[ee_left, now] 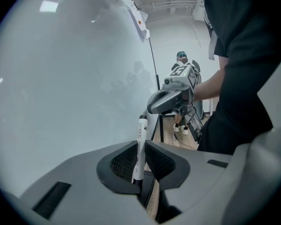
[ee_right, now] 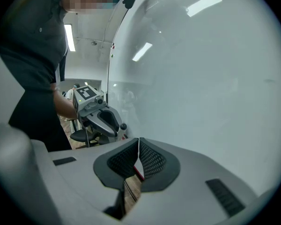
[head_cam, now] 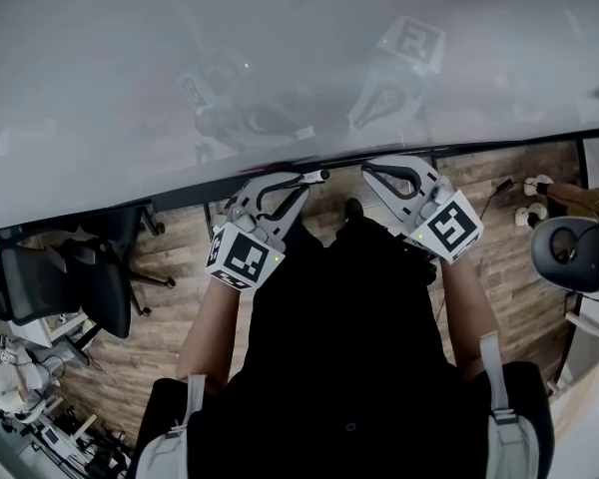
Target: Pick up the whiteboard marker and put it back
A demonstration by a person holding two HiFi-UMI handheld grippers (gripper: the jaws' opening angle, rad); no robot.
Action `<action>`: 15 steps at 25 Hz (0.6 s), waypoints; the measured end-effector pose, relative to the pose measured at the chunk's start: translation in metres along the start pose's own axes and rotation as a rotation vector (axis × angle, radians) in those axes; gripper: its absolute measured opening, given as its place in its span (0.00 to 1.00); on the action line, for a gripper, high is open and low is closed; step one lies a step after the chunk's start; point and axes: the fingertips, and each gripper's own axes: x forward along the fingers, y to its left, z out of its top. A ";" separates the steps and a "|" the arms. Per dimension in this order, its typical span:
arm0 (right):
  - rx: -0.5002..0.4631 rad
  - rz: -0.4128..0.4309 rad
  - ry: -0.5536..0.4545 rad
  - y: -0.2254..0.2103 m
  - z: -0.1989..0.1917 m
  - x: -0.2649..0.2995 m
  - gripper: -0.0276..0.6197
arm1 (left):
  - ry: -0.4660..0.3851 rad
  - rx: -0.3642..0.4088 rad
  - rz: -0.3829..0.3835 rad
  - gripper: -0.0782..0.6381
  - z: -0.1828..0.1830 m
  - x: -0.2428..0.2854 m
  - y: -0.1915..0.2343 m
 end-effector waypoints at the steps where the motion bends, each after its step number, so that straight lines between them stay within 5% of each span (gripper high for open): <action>1: -0.001 0.003 -0.004 0.001 0.001 0.000 0.07 | -0.023 -0.005 0.004 0.20 0.006 -0.004 0.003; 9: -0.017 0.014 -0.006 0.001 0.002 -0.001 0.07 | -0.199 -0.007 -0.013 0.20 0.057 -0.030 0.016; 15: -0.004 0.013 -0.020 0.003 0.005 -0.001 0.07 | -0.356 -0.239 -0.021 0.20 0.074 -0.047 0.023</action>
